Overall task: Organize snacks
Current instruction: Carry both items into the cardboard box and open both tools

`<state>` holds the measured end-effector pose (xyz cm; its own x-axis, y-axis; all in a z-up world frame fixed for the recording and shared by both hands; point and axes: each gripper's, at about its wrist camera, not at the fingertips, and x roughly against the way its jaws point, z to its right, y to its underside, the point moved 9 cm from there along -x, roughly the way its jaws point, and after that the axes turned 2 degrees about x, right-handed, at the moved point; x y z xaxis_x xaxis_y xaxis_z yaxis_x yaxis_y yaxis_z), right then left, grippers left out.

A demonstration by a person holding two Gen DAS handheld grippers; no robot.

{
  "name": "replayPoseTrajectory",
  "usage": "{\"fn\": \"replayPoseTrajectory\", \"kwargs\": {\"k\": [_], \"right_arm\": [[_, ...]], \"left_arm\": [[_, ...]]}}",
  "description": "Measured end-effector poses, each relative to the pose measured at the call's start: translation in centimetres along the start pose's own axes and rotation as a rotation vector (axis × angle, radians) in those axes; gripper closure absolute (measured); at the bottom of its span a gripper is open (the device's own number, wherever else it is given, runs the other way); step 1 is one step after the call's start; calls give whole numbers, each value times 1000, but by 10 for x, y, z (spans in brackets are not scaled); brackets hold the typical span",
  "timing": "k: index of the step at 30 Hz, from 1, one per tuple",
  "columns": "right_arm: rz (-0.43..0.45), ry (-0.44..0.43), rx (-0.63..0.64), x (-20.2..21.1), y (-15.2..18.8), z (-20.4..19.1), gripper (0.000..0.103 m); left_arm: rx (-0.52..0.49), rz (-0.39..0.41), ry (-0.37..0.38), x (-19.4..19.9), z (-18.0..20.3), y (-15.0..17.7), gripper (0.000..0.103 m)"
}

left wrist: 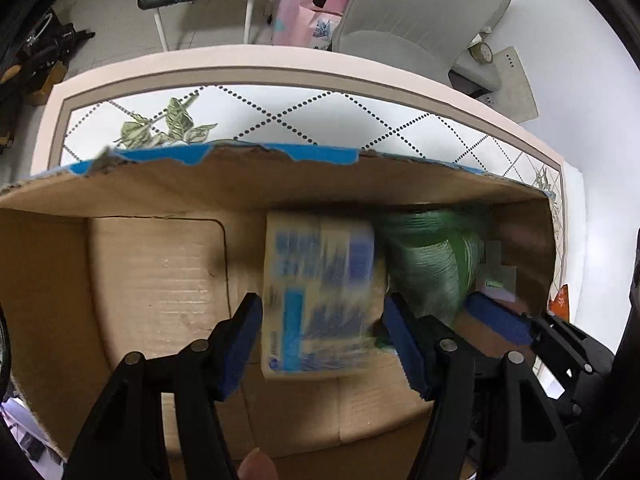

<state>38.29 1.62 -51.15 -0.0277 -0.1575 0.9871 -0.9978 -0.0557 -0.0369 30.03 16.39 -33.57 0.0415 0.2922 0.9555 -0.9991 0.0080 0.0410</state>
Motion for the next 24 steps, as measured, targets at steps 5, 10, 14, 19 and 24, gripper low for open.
{"fn": "replayPoseTrajectory", "kwargs": {"k": [5, 10, 14, 19, 24], "right_arm": [[24, 33, 15, 20, 9, -4, 5], [23, 52, 8, 41, 32, -3, 5], [28, 36, -3, 53, 52, -10, 4], [43, 35, 14, 65, 86, -17, 4], [62, 41, 23, 82, 120, -18, 4]], "left_arm": [[-20, 45, -16, 20, -2, 7, 18], [-18, 100, -37, 48, -10, 24, 14], [-21, 163, -67, 73, -17, 44, 13], [2, 219, -80, 95, -27, 74, 13], [7, 258, -113, 111, -34, 107, 13]]}}
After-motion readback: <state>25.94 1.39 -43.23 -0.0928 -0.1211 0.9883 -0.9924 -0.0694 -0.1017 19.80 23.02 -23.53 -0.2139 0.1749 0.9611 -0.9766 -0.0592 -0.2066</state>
